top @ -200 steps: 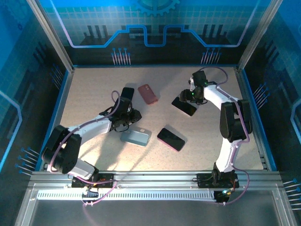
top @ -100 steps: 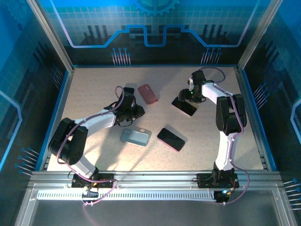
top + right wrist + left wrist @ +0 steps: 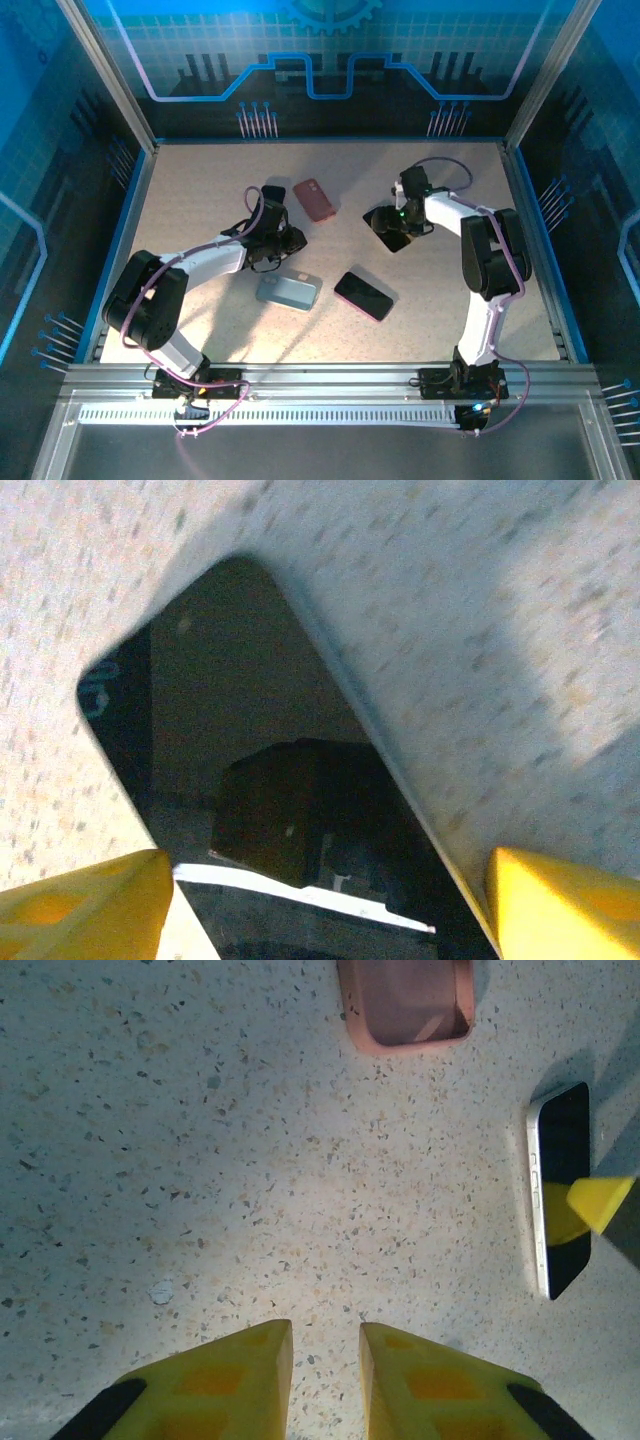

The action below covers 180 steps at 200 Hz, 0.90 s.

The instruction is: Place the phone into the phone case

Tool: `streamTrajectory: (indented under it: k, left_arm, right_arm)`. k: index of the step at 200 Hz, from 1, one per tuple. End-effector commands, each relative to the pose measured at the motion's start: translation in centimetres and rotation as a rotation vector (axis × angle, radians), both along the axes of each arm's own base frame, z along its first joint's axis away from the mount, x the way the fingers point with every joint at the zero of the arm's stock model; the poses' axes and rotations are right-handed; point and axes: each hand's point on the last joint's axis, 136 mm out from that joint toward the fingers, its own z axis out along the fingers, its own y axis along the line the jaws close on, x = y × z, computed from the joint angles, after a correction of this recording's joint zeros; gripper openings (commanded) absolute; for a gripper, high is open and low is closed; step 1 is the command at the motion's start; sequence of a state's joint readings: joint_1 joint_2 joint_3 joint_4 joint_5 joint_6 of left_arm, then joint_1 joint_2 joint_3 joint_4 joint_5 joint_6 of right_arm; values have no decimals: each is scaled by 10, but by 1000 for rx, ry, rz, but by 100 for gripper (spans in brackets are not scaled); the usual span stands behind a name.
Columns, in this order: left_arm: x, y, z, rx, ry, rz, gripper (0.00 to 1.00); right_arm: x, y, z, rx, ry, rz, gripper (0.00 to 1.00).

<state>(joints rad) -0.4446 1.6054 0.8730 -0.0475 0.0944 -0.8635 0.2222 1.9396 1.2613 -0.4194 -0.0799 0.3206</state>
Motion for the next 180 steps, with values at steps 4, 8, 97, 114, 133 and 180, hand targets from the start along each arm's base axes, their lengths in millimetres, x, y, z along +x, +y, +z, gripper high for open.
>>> streamTrajectory:
  k: [4, 8, 97, 114, 133, 180]
  left_arm:
    - [-3, -3, 1, -18, -4, -7, 25]
    - [-3, -3, 1, -17, -4, -6, 25]
    - [-5, -1, 2, -11, -4, -9, 25]
    - [-6, 0, 2, -8, -5, -13, 25]
    - [-7, 0, 1, -3, -2, -13, 25]
    - [-7, -1, 4, -11, -5, -17, 24]
  right_arm:
    - [-26, 20, 5, 13, 30, 30, 89]
    - [-28, 21, 6, 12, 27, 33, 90]
    - [-23, 27, 10, -180, -27, 95, 97]
    - [-20, 27, 7, -216, -35, 106, 97]
    - [-18, 29, 3, -240, -42, 118, 96]
    - [-16, 30, -8, -262, -23, 124, 90]
